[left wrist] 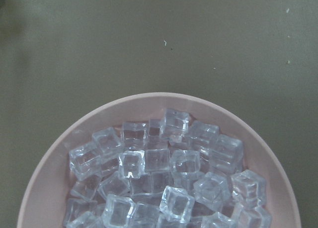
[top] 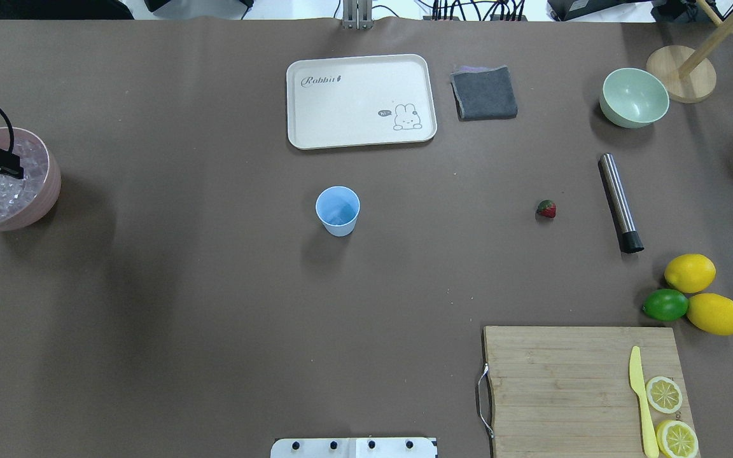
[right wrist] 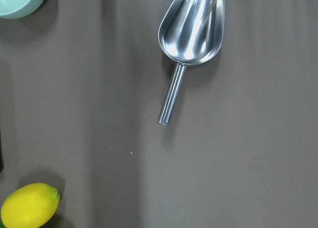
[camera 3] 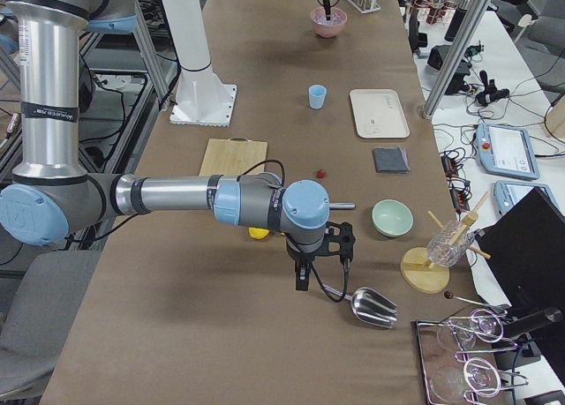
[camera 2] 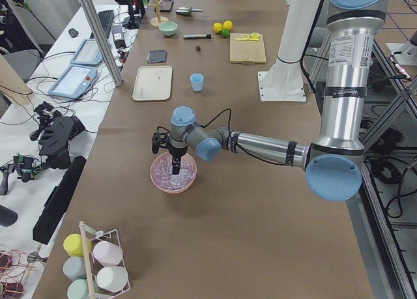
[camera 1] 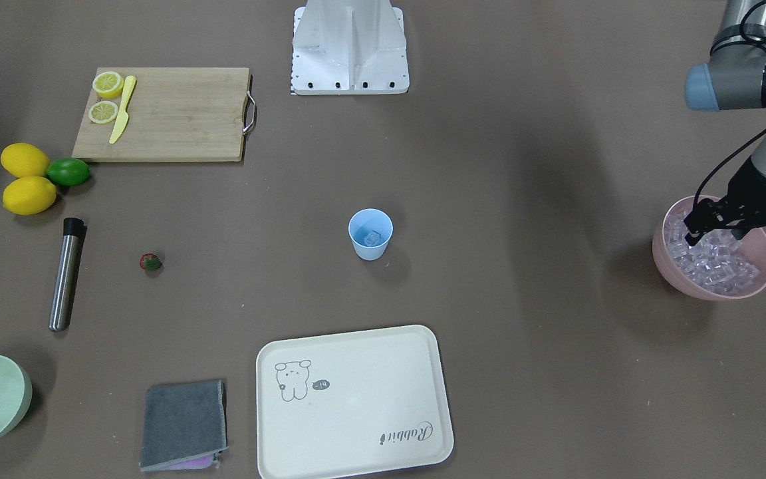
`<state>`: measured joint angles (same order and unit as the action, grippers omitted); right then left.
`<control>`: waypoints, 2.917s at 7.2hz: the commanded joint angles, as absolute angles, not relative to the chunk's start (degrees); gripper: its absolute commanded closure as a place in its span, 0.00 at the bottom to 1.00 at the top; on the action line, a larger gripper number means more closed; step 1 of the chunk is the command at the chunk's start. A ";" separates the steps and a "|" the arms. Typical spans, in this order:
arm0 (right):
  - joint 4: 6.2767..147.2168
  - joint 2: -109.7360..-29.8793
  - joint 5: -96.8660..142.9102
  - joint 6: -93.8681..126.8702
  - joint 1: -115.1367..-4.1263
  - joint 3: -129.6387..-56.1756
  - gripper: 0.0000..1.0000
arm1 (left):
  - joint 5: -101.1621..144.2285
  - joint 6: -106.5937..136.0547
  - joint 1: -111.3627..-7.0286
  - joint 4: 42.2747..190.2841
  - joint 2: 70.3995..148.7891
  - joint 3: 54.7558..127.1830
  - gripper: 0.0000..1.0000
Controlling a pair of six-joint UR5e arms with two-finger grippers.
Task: Mash ice and strawberries in cup
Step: 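Move the left gripper back and lower it into the ice bowl, then grasp another ice cube with the left gripper and lift it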
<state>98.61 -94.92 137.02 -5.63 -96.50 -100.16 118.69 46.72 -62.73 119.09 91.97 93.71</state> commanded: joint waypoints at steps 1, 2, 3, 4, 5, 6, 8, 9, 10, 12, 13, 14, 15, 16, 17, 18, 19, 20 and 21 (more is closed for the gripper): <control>98.61 -95.10 137.02 -5.63 -96.50 -100.20 0.00 | 118.48 46.76 -62.32 119.09 91.32 93.78 0.33; 98.61 -95.10 137.02 -5.63 -96.50 -100.20 0.00 | 118.48 46.76 -61.71 119.09 91.32 93.78 0.36; 98.61 -95.10 137.02 -5.63 -96.50 -100.20 0.00 | 116.91 46.76 -60.13 119.09 91.23 93.69 0.37; 98.61 -95.27 137.02 -5.63 -96.50 -100.20 0.00 | 116.11 46.84 -59.51 119.09 91.23 93.69 0.39; 98.61 -95.27 137.02 -5.63 -96.50 -100.20 0.00 | 116.10 46.76 -59.33 119.09 91.06 93.69 0.41; 98.61 -95.27 136.93 -5.71 -96.50 -100.20 0.00 | 116.10 46.50 -59.33 119.09 91.05 93.69 0.41; 98.61 -95.45 136.93 -5.63 -96.59 -100.54 0.00 | 116.10 46.06 -59.41 119.09 91.05 93.60 0.45; 98.61 -95.80 136.93 -5.63 -96.59 -101.16 0.00 | 116.19 45.97 -59.41 119.09 90.62 93.60 0.46; 98.61 -95.97 137.02 -5.63 -96.59 -101.51 0.00 | 116.19 45.79 -59.41 119.09 90.01 93.78 0.46; 98.61 -96.68 137.02 -5.63 -96.59 -102.56 0.00 | 116.19 45.70 -59.41 119.09 89.91 93.87 0.50; 98.61 -96.59 137.02 -5.63 -96.59 -102.57 0.00 | 116.19 45.70 -59.41 119.09 89.91 93.87 0.53; 98.61 -96.59 137.02 -5.54 -96.59 -102.57 0.00 | 116.28 45.70 -59.41 119.00 89.91 93.87 0.56; 98.61 -96.59 137.02 -5.54 -96.59 -102.57 0.00 | 116.28 45.62 -59.41 119.00 89.91 93.69 0.56; 98.61 -96.50 137.02 -5.54 -96.50 -102.57 0.00 | 116.11 42.66 -59.50 118.74 90.00 93.34 0.56; 98.61 -96.33 137.02 -5.54 -96.50 -102.57 0.00 | 116.10 41.24 -59.50 118.65 90.00 93.25 0.56; 98.61 -96.15 137.02 -5.45 -96.59 -102.57 0.00 | 116.19 41.22 -59.50 118.65 90.00 93.34 0.64; 98.61 -96.15 137.02 -5.45 -96.50 -102.57 0.00 | 116.28 41.22 -59.50 118.65 89.91 93.60 0.85; 98.61 -96.15 137.02 -5.45 -96.59 -102.66 0.00 | 116.45 41.22 -59.76 118.65 89.91 93.78 1.00; 98.61 -96.15 137.02 -5.45 -96.59 -102.66 0.00 | 116.80 41.22 -60.11 118.57 89.83 94.48 1.00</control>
